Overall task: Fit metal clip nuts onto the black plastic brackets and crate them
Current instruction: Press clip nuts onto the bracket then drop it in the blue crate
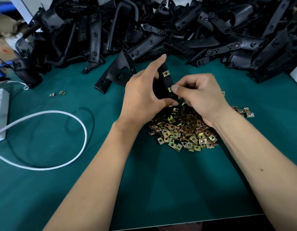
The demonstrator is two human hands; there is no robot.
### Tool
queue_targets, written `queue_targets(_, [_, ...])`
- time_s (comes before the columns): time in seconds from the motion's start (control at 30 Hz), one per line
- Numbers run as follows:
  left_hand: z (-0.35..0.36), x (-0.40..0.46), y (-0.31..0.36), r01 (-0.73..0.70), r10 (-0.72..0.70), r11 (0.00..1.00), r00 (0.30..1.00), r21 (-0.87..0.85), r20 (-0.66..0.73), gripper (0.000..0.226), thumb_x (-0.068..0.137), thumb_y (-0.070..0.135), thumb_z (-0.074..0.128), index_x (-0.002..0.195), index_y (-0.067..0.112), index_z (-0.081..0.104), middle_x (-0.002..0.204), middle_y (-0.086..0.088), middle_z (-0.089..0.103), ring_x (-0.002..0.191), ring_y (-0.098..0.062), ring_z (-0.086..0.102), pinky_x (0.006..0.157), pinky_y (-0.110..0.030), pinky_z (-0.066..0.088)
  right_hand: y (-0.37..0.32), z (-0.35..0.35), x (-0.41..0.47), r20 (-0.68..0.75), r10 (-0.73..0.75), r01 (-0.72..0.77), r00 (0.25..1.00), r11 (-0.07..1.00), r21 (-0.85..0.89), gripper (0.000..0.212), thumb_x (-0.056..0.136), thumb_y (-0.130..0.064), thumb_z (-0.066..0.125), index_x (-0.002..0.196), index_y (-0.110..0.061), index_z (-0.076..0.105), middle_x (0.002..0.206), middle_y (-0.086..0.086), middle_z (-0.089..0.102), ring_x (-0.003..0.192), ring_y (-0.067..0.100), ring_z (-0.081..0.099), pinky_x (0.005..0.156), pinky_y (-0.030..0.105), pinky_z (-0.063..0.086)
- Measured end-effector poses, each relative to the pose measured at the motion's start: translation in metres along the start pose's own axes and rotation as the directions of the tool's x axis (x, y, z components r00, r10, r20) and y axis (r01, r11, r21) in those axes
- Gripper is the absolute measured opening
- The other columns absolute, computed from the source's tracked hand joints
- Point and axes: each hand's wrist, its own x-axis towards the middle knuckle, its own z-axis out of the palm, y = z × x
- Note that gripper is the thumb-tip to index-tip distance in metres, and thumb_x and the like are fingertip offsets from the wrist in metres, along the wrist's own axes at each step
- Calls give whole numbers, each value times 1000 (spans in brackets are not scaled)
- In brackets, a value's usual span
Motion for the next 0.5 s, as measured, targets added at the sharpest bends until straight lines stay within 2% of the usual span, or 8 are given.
queue_targets(0.07, [1,0,-1,14,-15,999,1000,36,19,116,55,54,96,154,25,44,102,5,68,101,-15,65,95,-40,51,-2,-2,0,0,-74,73,997,982,-175,12,89,-17,77,77,-17,79,63,-9,69,58,-1,57,61,14,42])
queue_targets(0.13, [2,0,-2,26,-29,998,999,52,44,116,56,55,95,155,24,43,104,5,68,102,-15,64,95,-39,51,-5,-5,0,21,-94,96,995,944,-315,9,91,-24,77,84,-22,82,76,-14,74,75,-2,66,73,15,46])
queue_targets(0.23, [4,-1,-3,49,-50,999,997,19,55,116,58,55,95,156,23,42,104,6,69,103,-13,65,96,-39,52,-9,-5,0,-31,-145,117,989,890,-442,13,93,-32,73,99,-24,82,97,-11,75,100,8,66,93,25,48])
queue_targets(0.3, [6,-1,-2,46,-47,999,997,12,64,117,59,56,94,157,23,40,105,6,69,105,-14,65,97,-39,51,-12,0,-2,-117,-164,109,980,920,-376,16,95,-27,71,108,-22,81,103,-12,75,102,4,67,94,21,49])
queue_targets(0.4, [9,-3,2,53,-53,999,998,-8,43,123,59,55,94,159,19,33,109,5,69,107,-16,65,97,-36,51,-14,6,-4,-142,-138,97,980,960,-264,23,97,-16,67,116,-18,78,107,-12,75,104,-3,67,90,8,47])
queue_targets(0.5, [10,-4,3,66,-64,997,997,-46,44,123,58,52,96,158,12,35,115,3,72,113,-18,66,100,-37,50,-15,6,-4,-121,-154,123,981,964,-236,25,97,-6,62,114,-15,79,103,-8,75,101,0,67,86,9,45])
